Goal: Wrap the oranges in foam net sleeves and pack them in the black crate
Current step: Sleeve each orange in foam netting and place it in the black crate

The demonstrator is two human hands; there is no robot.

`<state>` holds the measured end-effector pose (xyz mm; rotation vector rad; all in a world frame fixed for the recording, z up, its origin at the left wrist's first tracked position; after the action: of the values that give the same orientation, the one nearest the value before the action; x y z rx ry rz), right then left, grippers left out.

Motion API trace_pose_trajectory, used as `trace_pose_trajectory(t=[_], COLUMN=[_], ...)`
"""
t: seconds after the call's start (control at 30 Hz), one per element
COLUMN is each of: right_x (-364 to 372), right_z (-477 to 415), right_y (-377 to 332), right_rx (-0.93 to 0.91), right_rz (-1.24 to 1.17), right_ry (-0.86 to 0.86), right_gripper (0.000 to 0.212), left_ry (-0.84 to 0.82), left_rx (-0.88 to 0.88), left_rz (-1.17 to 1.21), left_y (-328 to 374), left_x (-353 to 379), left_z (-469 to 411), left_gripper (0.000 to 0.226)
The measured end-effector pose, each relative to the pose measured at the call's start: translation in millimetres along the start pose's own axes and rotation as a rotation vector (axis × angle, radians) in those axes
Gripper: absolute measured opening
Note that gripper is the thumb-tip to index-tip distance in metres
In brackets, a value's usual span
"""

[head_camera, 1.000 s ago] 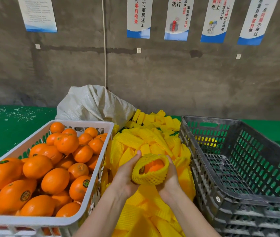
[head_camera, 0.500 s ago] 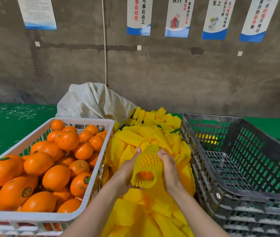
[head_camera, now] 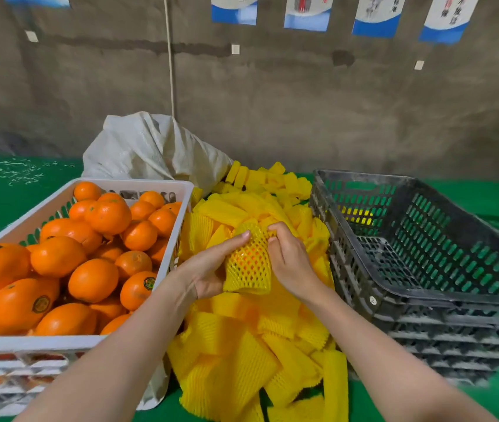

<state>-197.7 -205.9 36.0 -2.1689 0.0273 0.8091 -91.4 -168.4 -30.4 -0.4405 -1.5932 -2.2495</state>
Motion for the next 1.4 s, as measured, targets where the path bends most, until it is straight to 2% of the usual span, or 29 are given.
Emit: trace_pose_trajectory(t=[0.13,0.23,0.37,0.47,0.57,0.73,0.83,0.97,1.03,1.17,1.23,1.27,1.33,1.4], right_x=[-0.1,3.0,9.5,11.2,14.3,12.5,2.1,-37.3,-62.2,-128.5,-167.5,-183.3,-197.0,-183.6], right_z=[2.1,4.6,21.0,37.3,48.8,45.7,38.1,25.3,19.1,9.2,5.6,3.6,-1.5,-2.8], right_y=[-1.3,3.6,14.2,14.3,2.2,-4.9,-3.3,2.9,5.2,22.0,50.4,68.2,107.2,138.6], right_rx=[-0.081,-0.016,0.177,0.274,0.225,0.190,0.225,0.194,0.166,0.081,0.190,0.276,0.428,0.480], right_rz=[0.060,0.035,-0.051,-0.092,-0.180,-0.110,-0.152,-0.127,-0.120,-0.072,0.039,0.114,0.292,0.540], right_ry=[0.054,0.094,0.282,0.380,0.311,0.045,-0.029,0.067,0.112,0.229,0.341,0.342,0.153,-0.233], right_gripper=[0.023,0.026,0.026,0.016,0.014,0.059,0.073,0.074,0.070,0.066,0.061,0.058,0.056,0.063], left_ry=[-0.027,-0.030,0.092,0.231,0.255,0.304,0.212,-0.066,-0.124,0.015,0.066,0.071,0.068,0.060], left_rx=[0.019,0.089,0.097,0.102,0.144,0.270,0.247,0.212,0.247,0.406,0.506,0.564,0.667,0.741], left_rz=[-0.241,-0.371,-0.271,-0.257,-0.236,-0.289,-0.312,-0.182,-0.168,-0.291,-0.489,-0.615,-0.868,-1.117], left_y=[8.0,14.3,9.9,6.2,7.8,14.9,18.7,26.1,28.3,23.5,18.3,15.8,9.7,3.9], left_x=[3.2,9.3,5.9,-0.5,2.2,9.1,34.5,87.2,104.9,124.7,134.7,140.9,155.2,171.1], left_z=[6.5,7.9,1.8,-2.8,-3.8,6.9,11.2,8.1,3.8,-15.1,-23.9,-28.2,-37.6,-47.8], left_gripper=[0.043,0.055,0.053,0.033,0.020,0.018,0.044,0.073,0.077,0.051,0.036,0.030,0.030,0.030])
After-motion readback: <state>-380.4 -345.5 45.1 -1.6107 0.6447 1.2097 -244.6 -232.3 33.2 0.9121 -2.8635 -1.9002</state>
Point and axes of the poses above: each hand's wrist, its own z-axis away from the middle knuckle, its own x-axis out of the palm, y = z × x, the point moved 7 cm from there along -z, towards the middle knuckle
